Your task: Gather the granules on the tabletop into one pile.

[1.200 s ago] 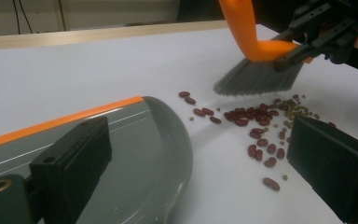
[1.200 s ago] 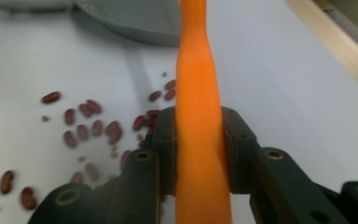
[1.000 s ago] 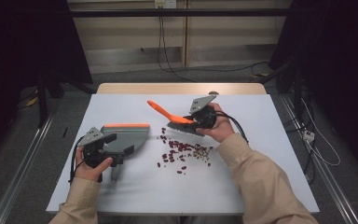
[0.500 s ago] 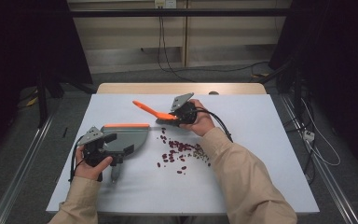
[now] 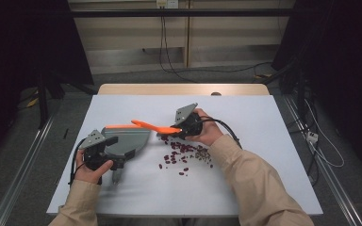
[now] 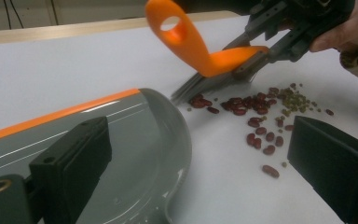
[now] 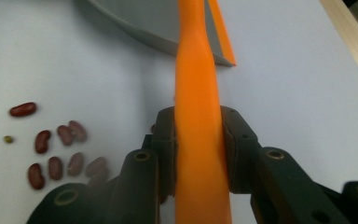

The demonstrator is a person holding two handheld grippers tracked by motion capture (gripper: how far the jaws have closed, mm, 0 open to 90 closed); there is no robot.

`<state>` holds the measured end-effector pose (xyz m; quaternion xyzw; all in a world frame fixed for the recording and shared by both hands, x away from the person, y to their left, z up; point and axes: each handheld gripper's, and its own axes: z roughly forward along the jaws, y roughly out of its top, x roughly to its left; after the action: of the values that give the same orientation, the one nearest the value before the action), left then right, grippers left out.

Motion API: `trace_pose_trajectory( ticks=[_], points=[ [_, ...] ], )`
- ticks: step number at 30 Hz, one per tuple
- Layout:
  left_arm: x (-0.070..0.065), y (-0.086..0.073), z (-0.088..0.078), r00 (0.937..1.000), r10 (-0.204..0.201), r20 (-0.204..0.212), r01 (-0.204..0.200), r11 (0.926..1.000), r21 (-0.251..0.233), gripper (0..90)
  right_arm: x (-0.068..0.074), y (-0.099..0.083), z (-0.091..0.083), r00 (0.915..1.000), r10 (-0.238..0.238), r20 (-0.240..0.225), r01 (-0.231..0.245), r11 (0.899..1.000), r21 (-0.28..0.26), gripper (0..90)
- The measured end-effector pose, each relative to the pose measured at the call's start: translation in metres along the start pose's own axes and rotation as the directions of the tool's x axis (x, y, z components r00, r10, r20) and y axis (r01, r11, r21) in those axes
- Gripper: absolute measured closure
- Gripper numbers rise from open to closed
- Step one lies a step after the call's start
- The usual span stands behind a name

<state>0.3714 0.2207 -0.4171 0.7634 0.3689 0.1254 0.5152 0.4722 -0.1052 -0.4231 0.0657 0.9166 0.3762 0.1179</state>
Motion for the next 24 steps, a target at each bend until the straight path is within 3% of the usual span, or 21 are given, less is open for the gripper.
trace_pose_trajectory(
  ticks=[16,20,24],
  points=[
    [0.001,-0.002,-0.001,0.9998,0.014,0.015,-0.014,0.9999,0.006,6.0,0.031,-0.007,-0.022,0.9973,-0.028,-0.067,0.028,1.0,-0.001,70.7],
    [0.0,-0.002,0.0,0.9997,0.018,0.017,-0.018,0.9998,0.007,5.9,0.032,-0.008,-0.029,0.999,-0.021,-0.039,0.02,0.999,-0.025,71.1],
    [0.0,-0.002,0.0,0.9997,0.017,0.018,-0.018,0.9998,0.01,5.9,0.021,-0.007,-0.035,1.0,0.007,-0.004,-0.008,0.998,-0.062,71.1]
  ],
)
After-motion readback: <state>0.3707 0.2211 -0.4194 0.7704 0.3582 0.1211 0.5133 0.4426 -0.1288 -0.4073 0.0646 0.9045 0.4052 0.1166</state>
